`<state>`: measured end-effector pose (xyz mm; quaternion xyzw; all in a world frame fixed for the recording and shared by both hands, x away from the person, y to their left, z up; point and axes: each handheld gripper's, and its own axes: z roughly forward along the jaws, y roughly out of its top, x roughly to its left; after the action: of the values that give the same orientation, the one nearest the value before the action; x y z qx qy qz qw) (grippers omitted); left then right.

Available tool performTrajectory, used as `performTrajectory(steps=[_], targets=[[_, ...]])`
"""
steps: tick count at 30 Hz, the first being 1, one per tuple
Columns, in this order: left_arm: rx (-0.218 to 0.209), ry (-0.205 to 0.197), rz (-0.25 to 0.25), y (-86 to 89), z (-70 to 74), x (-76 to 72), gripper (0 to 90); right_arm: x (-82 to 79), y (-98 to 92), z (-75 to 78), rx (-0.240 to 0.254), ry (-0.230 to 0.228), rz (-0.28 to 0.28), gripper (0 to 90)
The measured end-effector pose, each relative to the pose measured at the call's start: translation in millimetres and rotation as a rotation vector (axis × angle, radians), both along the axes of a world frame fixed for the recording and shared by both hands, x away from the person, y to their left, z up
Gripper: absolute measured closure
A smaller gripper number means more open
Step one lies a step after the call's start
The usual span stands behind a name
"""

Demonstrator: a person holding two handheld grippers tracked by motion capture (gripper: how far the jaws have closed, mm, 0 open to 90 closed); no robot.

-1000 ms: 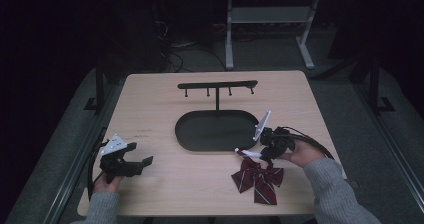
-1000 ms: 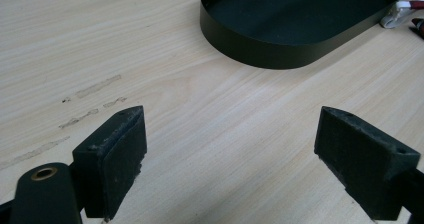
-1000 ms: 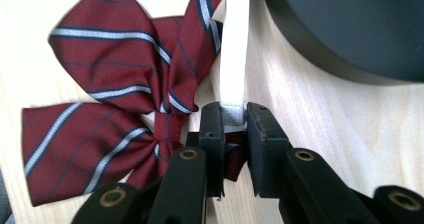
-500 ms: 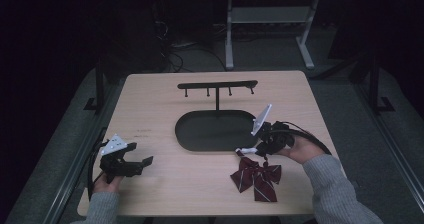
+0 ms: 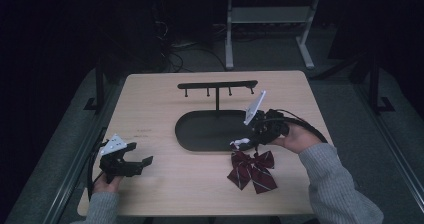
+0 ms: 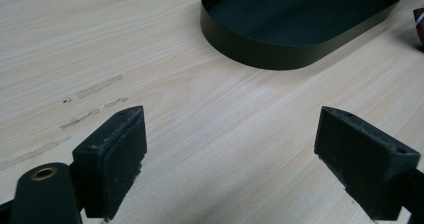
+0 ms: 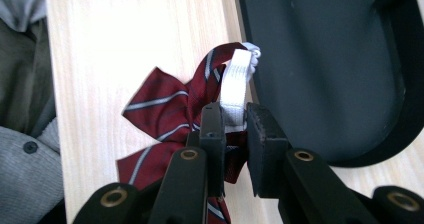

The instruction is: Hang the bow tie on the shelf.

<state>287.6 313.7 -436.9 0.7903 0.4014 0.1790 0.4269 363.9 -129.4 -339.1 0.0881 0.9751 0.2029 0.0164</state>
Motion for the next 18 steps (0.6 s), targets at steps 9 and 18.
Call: performTrajectory(steps=[9,18], targets=[[-0.008,-0.002,0.001,-0.4,-0.2,0.2,13.0,14.3,13.2,26.1,0.023,-0.008,0.026,78.3],[-0.004,0.001,-0.002,0.4,-0.1,0.8,13.0,28.9,28.0,44.5,0.034,-0.023,0.04,78.3]])
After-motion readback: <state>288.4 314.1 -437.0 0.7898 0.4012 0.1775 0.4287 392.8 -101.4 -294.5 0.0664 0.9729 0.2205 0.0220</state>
